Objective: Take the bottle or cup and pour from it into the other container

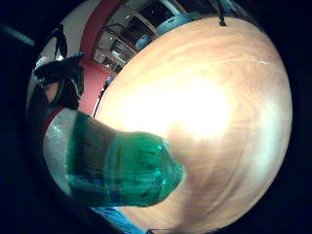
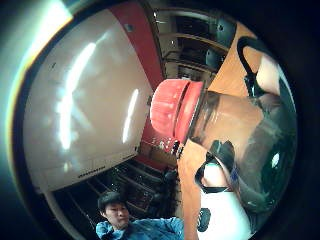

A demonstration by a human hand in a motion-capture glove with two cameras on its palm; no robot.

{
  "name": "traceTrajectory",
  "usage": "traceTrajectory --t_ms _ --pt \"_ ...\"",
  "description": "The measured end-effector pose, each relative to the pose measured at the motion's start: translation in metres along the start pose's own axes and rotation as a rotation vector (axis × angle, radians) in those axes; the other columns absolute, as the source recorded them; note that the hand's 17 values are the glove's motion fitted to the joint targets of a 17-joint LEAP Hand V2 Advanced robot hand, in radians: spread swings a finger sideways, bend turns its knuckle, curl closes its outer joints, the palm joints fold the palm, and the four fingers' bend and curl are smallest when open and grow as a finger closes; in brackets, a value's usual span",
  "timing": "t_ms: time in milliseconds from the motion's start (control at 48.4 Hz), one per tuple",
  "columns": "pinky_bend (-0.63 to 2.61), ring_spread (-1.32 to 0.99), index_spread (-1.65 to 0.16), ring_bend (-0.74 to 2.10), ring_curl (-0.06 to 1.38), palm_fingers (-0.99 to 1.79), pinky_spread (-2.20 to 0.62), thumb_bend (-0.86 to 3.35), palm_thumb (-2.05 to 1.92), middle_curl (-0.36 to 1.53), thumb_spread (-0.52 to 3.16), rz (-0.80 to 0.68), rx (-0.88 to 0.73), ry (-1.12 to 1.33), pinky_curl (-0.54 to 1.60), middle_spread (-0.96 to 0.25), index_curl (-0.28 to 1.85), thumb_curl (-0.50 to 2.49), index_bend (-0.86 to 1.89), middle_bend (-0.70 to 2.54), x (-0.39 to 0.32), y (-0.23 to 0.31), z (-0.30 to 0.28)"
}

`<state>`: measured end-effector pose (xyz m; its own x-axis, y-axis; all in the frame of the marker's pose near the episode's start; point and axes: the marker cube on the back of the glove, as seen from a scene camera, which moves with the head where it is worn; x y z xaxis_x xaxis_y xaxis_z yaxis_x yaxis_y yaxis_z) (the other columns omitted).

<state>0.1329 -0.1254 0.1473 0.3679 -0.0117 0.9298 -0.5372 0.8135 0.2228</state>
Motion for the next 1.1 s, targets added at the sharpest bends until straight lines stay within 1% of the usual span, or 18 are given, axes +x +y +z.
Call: traceTrajectory --t_ms 227,351,455,579,703,806,910,992,1096 --pt "0.49 -0.12 -0.09 0.52 0.44 1.18 -0.15 -0.04 0.96 0.48 0.46 -0.033 -0.087 0.099 0.37 -0.03 0.38 0.65 0.15 0.3 -0.027 0.001 0.015" --pt "0.49 -0.12 -0.09 0.52 0.44 1.19 -0.16 -0.04 0.95 0.49 0.46 -0.053 -0.179 0.216 0.38 -0.03 0.38 0.65 0.15 0.29 -0.047 0.002 0.027" --pt "0.5 -0.12 -0.08 0.52 0.44 1.2 -0.16 -0.04 0.95 0.49 0.46 -0.084 -0.26 0.388 0.39 -0.03 0.38 0.65 0.15 0.3 -0.062 0.006 0.044" --pt "0.5 -0.11 -0.08 0.53 0.44 1.21 -0.17 -0.04 0.94 0.49 0.47 -0.132 -0.365 0.649 0.39 -0.03 0.39 0.66 0.15 0.3 -0.081 0.011 0.067" --pt "0.51 -0.12 -0.08 0.53 0.44 1.22 -0.17 -0.04 0.94 0.5 0.47 -0.205 -0.456 0.918 0.39 -0.03 0.39 0.66 0.15 0.3 -0.107 0.0 0.068" --pt "0.52 -0.12 -0.07 0.53 0.44 1.22 -0.17 -0.04 0.93 0.5 0.47 -0.334 -0.49 1.246 0.4 -0.02 0.39 0.66 0.15 0.31 -0.12 0.006 0.093" --pt "0.52 -0.12 -0.07 0.54 0.45 1.22 -0.17 -0.04 0.93 0.5 0.48 -0.581 -0.531 1.665 0.4 -0.02 0.4 0.66 0.15 0.31 -0.13 0.019 0.122" --pt "0.52 -0.12 -0.08 0.54 0.45 1.23 -0.18 -0.04 0.92 0.5 0.5 -0.649 -0.522 1.814 0.4 -0.02 0.4 0.66 0.16 0.31 -0.134 0.048 0.173" --pt "0.51 -0.13 -0.08 0.53 0.44 1.21 -0.18 -0.04 0.91 0.5 0.52 -0.785 -0.548 2.044 0.4 -0.03 0.4 0.66 0.16 0.3 -0.128 0.069 0.214"
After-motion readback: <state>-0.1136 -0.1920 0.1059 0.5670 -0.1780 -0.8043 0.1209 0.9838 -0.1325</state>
